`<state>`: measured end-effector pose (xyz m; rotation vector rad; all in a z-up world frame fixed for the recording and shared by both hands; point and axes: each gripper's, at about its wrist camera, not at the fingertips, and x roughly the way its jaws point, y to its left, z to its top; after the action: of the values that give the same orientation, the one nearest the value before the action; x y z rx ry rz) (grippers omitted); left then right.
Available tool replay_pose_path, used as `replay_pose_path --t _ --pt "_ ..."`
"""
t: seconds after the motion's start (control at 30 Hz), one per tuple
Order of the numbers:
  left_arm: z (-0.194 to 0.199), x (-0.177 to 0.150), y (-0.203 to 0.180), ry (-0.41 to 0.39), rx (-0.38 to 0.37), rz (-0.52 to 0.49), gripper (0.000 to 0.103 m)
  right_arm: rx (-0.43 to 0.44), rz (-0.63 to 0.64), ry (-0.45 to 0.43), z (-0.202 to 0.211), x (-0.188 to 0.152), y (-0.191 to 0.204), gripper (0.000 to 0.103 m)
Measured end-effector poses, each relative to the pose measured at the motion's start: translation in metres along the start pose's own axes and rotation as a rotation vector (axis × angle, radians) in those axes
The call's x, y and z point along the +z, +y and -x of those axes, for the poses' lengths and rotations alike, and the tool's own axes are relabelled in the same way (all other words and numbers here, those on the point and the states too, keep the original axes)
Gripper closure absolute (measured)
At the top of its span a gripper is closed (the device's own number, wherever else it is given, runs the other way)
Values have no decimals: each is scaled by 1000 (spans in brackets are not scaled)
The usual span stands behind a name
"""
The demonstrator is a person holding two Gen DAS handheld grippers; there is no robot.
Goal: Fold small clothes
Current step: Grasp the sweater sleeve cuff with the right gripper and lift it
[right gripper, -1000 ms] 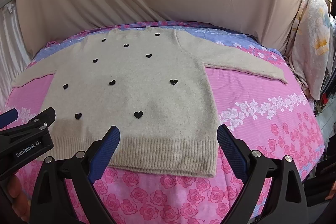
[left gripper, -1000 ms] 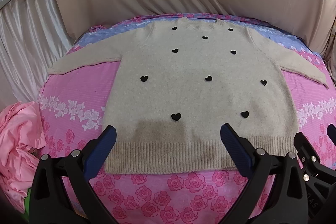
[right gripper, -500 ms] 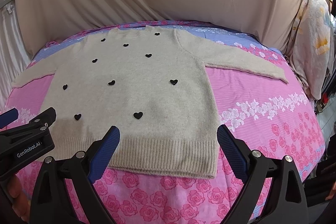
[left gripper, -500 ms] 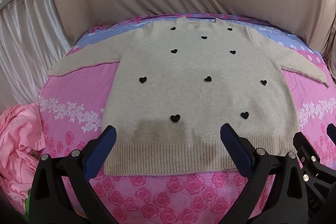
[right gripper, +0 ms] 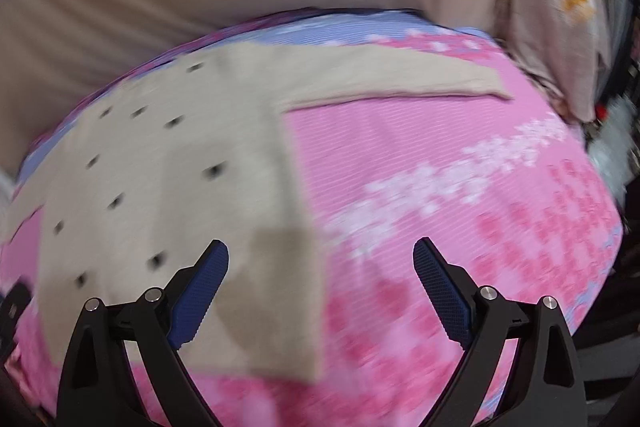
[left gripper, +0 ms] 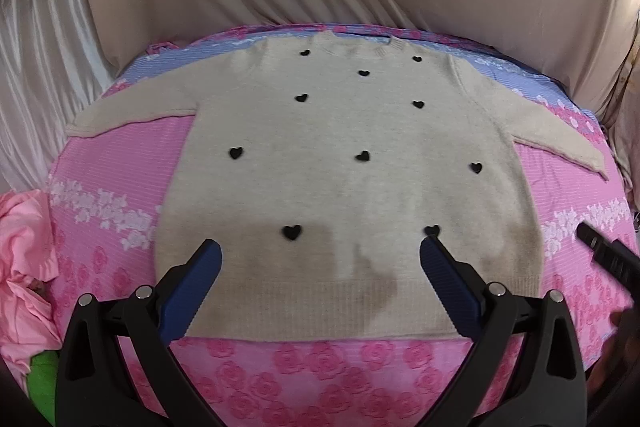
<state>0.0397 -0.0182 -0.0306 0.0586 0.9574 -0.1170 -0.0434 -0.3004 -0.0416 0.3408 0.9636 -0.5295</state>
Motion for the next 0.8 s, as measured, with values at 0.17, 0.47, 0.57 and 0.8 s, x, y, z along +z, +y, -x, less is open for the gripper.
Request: replay_pose_path --t 0.17,0.47,0.57,0.8 --pt "-4 6 -35 -5 10 -38 6 -82 -198 -17 -54 77 -119 14" --pt "-4 21 -63 0 99 99 5 -30 -481 99 -185 173 -261 20" --pt "-5 21 -71 9 138 157 5 23 -593 148 -222 185 -284 28" --pt "-8 16 -78 53 208 211 5 55 -488 119 -247 215 -266 91"
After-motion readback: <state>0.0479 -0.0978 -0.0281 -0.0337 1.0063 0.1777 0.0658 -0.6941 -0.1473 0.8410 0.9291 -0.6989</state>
